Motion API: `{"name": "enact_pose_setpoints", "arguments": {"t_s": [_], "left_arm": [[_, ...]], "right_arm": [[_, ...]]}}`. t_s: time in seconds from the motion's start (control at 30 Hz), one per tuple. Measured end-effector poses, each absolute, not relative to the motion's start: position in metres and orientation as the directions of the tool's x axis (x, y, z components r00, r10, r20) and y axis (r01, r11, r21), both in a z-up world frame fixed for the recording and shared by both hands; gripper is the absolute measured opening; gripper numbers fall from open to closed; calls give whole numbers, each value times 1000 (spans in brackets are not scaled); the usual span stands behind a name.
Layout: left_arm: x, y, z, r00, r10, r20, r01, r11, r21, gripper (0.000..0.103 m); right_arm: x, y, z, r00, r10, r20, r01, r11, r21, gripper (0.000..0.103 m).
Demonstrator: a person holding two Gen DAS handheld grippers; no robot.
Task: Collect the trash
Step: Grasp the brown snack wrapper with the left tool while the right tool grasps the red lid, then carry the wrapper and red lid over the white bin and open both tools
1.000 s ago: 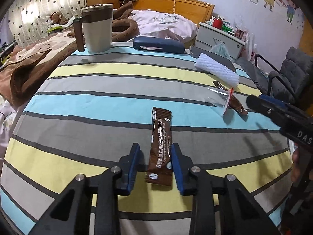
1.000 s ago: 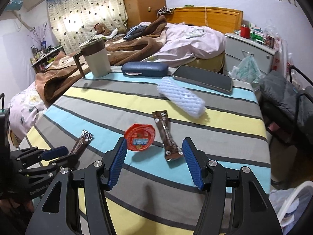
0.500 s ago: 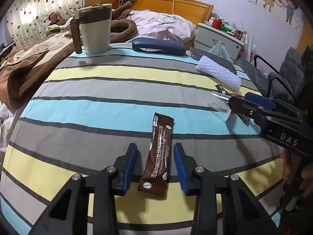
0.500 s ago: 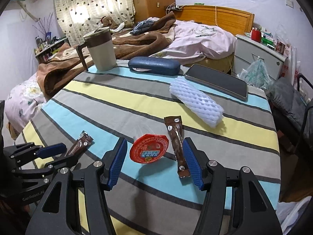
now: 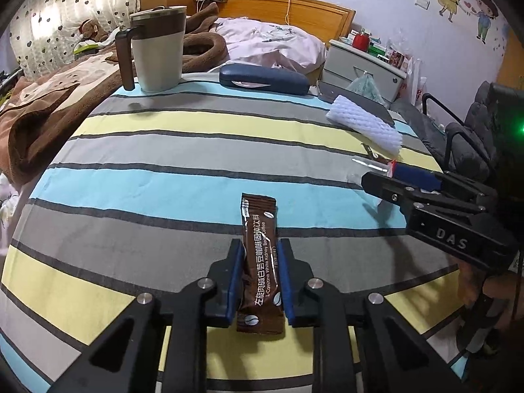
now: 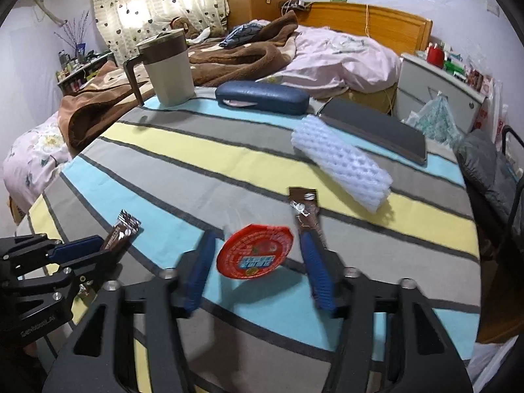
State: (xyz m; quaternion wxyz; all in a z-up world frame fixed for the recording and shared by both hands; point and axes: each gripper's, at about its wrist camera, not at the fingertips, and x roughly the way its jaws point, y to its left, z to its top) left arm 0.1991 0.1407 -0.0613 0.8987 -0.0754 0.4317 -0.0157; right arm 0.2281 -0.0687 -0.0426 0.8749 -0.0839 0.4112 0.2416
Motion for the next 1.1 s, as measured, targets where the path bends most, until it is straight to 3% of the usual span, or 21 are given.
{"name": "enact_pose_setpoints", "arguments": {"t_s": [0.63,1.1], "left_arm": [[182,134,-45,668,-89,-738,-27,989,-144,22],[158,93,-10,722,-140,-678,69,989,-130,22]], "right_arm": [[207,-82,-28,587,377,-717,-466,881,82,44],[181,-110,-7,657,369,-657,-410,906,99,44]]}}
